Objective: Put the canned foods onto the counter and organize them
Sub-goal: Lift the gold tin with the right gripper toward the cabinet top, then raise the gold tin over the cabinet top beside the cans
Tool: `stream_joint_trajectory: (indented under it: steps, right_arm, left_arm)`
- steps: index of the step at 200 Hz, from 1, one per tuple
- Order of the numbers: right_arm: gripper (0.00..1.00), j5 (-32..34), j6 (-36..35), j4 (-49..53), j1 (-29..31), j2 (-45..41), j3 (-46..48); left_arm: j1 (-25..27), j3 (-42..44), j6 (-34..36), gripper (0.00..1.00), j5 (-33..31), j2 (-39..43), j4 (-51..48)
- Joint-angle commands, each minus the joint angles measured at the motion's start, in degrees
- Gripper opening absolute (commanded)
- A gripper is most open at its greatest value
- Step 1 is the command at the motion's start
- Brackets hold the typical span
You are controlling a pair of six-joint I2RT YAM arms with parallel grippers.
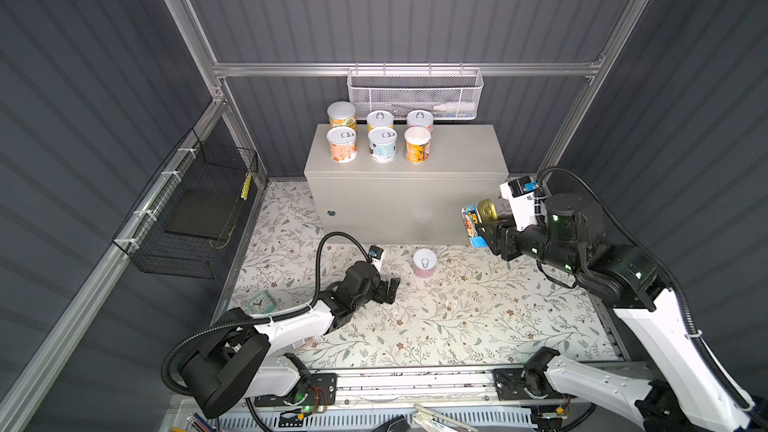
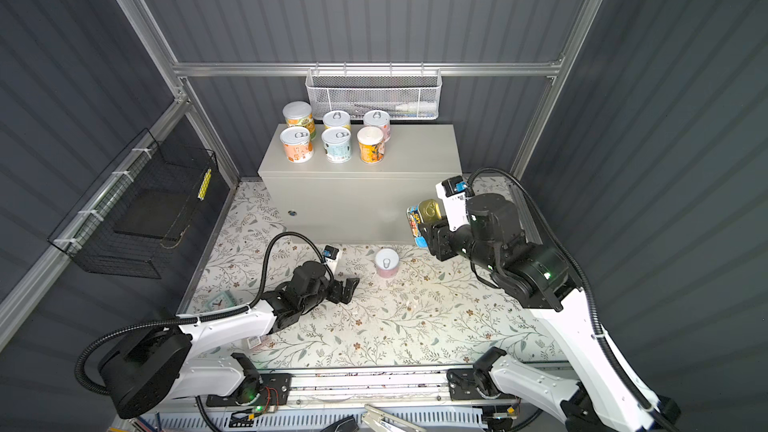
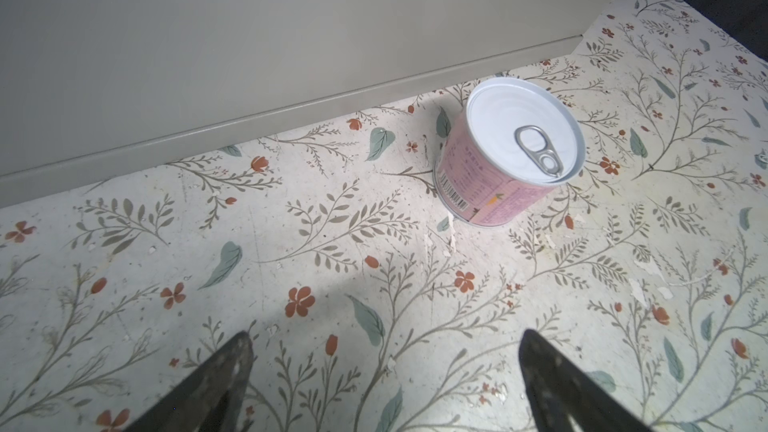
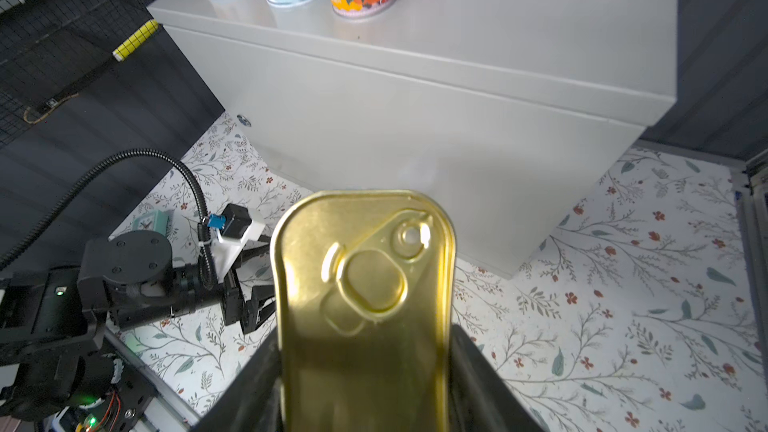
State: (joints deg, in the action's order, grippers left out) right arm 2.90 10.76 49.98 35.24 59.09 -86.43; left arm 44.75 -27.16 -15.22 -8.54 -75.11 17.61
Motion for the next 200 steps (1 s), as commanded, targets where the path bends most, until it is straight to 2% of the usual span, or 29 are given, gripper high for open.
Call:
stream_joint_trajectory:
  steps: [1, 60, 150, 200]
  right_arm:
    - [0.50, 1.83, -2.29, -5.36, 0.18, 2.01, -4.34]
    - [0.51, 8.67, -10.02, -5.93, -0.73, 16.01, -18.65]
    - [0.52, 6.99, -13.58, -8.76, -7.02, 36.30, -40.86]
    - [0.53, 3.62, -13.52, -2.71, -10.63, 48.47, -57.33]
  left_arm:
    - [0.07, -1.76, -0.17, 1.00, -0.17, 0.05, -0.82]
    - [0.05, -1.75, -0.20, 1.00, -0.16, 0.07, -0.84]
    - [0.07, -1.67, -0.07, 1.00, 0.41, 0.14, -0.47]
    - [0.07, -1.38, 0.39, 1.00, 1.09, -0.15, 0.46]
